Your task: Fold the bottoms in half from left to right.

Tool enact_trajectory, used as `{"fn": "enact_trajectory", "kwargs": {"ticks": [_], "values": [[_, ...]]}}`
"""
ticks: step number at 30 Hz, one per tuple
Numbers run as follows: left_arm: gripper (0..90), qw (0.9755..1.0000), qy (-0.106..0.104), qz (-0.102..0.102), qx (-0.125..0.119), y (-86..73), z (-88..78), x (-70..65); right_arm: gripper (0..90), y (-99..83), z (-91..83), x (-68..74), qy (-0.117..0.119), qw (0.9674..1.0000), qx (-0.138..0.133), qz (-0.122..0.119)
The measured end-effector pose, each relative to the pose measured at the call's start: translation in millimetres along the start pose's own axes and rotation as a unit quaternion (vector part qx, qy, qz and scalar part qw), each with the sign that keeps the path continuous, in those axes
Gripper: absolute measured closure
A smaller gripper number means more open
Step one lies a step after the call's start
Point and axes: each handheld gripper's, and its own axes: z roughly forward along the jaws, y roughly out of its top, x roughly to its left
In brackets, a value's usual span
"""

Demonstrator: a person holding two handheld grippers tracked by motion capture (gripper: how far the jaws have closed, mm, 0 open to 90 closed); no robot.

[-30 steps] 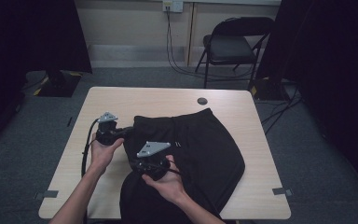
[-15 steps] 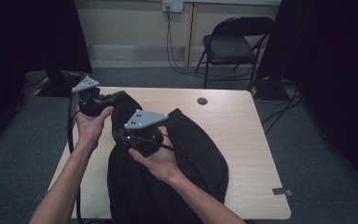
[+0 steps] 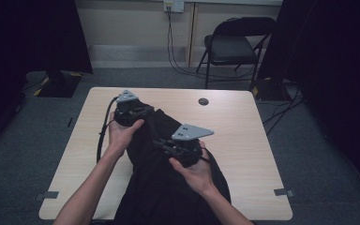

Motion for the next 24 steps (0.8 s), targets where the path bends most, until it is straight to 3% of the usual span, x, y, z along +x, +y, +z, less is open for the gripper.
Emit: {"fn": "enact_trajectory", "kwargs": {"ticks": [1, 2, 3, 4, 6, 7, 8, 9, 10, 12, 14, 17, 18, 19, 20, 21, 22, 24], "values": [[88.3, 1.0, 0.0, 0.0, 0.0, 0.0, 0.0, 0.0, 88.2, 0.0, 0.0, 0.0, 0.0, 1.0, 0.0, 0.0], [88.2, 1.0, -0.003, 0.008, 0.002, 2.8, 14.2, -9.6, 88.2, -6.6, -13.8, -7.9, -0.013, 0.9999, 0.004, 0.005], [87.9, 1.0, -0.003, 0.008, 0.002, 2.8, 14.2, -9.6, 88.2, -9.2, -18.0, -11.0, -0.022, 0.9997, 0.008, 0.005], [87.1, 0.9992, -0.001, 0.033, 0.021, 2.0, 34.3, -14.9, 88.2, -14.8, -23.7, -18.0, -0.034, 0.9993, 0.014, 0.008], [80.7, 0.9994, 0.002, 0.022, 0.026, -2.2, 46.1, -12.5, 88.2, -28.7, -28.1, -32.3, -0.05, 0.998, 0.022, 0.032], [72.8, 0.9997, 0.002, 0.017, 0.018, -4.7, 48.4, -10.0, 88.2, -39.7, -29.4, -41.8, -0.06, 0.9966, 0.03, 0.048], [66.9, 0.9997, 0.01, 0.015, 0.015, -5.7, 47.7, -9.3, 88.3, -55.7, -29.3, -53.2, -0.085, 0.9936, 0.048, 0.057], [62.3, 0.9997, 0.01, 0.015, 0.015, -5.7, 47.7, -9.3, 88.3, -66.0, -29.1, -60.5, -0.091, 0.9917, 0.057, 0.07], [60.1, 0.9999, 0.0, 0.014, -0.002, -8.1, 37.0, -6.6, 88.3, -82.4, -28.6, -71.2, -0.095, 0.9887, 0.072, 0.092], [58.5, 0.9996, 0.012, 0.023, 0.013, -11.3, 28.0, -3.0, 88.3, -100.7, -27.5, -81.7, -0.104, 0.9848, 0.094, 0.102], [58.2, 0.9993, 0.011, 0.014, 0.034, -23.2, 19.9, 3.1, 88.2, -108.0, -26.6, -87.0, -0.108, 0.9839, 0.101, 0.1], [58.2, 0.9985, 0.019, 0.019, 0.047, -36.6, 15.2, 5.3, 88.3, -101.6, -29.6, -88.6, -0.113, 0.9855, 0.083, 0.095], [58.2, 0.9982, 0.019, 0.009, 0.057, -46.8, 12.3, 7.1, 88.3, -101.6, -29.6, -88.6, -0.113, 0.9855, 0.083, 0.095], [60.4, 0.9975, 0.015, -0.004, 0.069, -63.0, 8.1, 6.2, 88.2, -89.3, -33.2, -86.6, -0.115, 0.987, 0.07, 0.087], [60.7, 0.9975, 0.015, -0.004, 0.069, -63.0, 8.1, 6.2, 88.2, -89.3, -33.2, -86.6, -0.115, 0.987, 0.07, 0.087], [60.7, 0.9967, 0.011, 0.0, 0.08, -73.2, 5.4, 3.0, 88.0, -86.0, -34.0, -86.2, -0.118, 0.9872, 0.069, 0.082], [62.6, 0.9949, -0.002, 0.016, 0.1, -87.5, 1.2, -2.6, 87.7, -86.7, -35.0, -87.4, -0.127, 0.986, 0.078, 0.074], [64.3, 0.993, -0.019, 0.016, 0.115, -104.3, -3.6, -8.4, 86.3, -94.6, -35.3, -92.3, -0.135, 0.9838, 0.093, 0.074]]}}
